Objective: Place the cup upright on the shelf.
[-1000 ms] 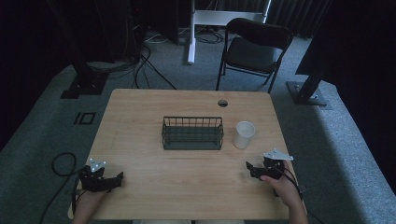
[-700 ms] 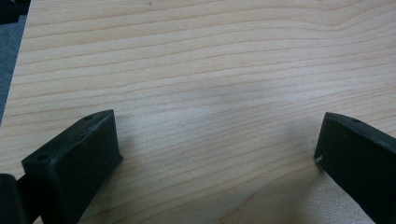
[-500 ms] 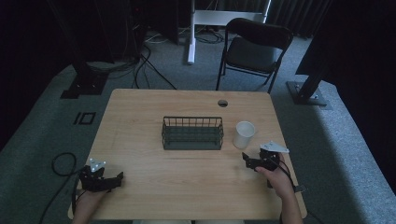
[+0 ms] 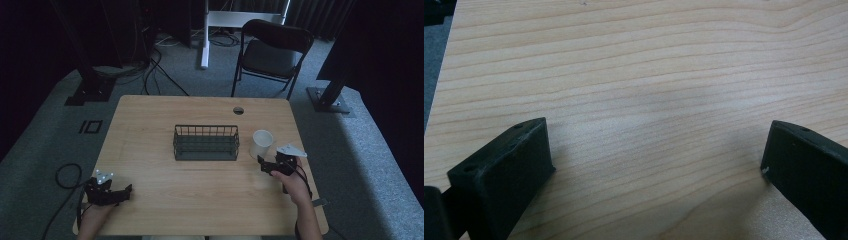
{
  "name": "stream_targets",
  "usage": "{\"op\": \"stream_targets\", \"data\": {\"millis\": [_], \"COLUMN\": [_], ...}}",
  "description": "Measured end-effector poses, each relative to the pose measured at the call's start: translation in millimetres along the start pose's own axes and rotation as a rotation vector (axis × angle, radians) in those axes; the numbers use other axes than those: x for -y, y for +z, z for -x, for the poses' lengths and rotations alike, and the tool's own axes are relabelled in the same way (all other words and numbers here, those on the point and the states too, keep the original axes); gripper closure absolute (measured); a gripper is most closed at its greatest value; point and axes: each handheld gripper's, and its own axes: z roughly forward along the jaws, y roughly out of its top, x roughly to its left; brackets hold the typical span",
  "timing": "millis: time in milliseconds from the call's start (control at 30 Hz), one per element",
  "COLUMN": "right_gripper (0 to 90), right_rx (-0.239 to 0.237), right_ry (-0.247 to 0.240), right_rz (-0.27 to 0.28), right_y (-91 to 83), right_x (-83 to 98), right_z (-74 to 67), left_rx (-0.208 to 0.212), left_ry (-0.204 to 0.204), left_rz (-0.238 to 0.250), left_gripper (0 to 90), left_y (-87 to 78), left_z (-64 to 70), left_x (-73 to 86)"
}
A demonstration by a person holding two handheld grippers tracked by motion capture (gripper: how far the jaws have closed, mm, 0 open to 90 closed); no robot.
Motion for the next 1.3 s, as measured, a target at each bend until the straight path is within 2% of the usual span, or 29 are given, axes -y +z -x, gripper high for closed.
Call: {"op": "stream_targets", "data": {"millis": [233,467,800,867,1133,1200,1300], "right_gripper": [12.9,12.9,12.8,12.9,12.9,12.9,13.1], "right_rx": [0.017,0.036,0.028,0.03,0.026,0.029,0.035], "right_ry": [0.018,-0.006,0.031,0.027,0.032,0.051,0.052], "right_rz": [0.024,0.035,0.074,0.086,0.094,0.091,0.092], "right_y": [6.7,14.0,22.5,23.6,27.8,29.4,30.8], "right_x": [-9.6,-17.5,-26.2,-27.8,-32.3,-33.2,-34.0], "right_z": [0.2,-1.2,-2.9,-3.4,-6.4,-7.6,-8.4], "left_rx": [0.0,0.0,0.0,0.0,0.0,0.0,0.0], "left_ry": [0.0,0.0,-0.001,0.0,0.0,0.0,0.0], "left_rz": [0.0,0.0,0.001,0.001,0.0,0.0,0.0], "left_gripper": [0.1,0.1,0.1,0.1,0.1,0.1,0.1], "left_y": [0.0,0.0,0.0,0.0,0.0,0.0,0.0], "left_z": [0.0,0.0,0.0,0.0,0.0,0.0,0.0], "left_x": [0.0,0.0,0.0,0.0,0.0,0.0,0.0]}}
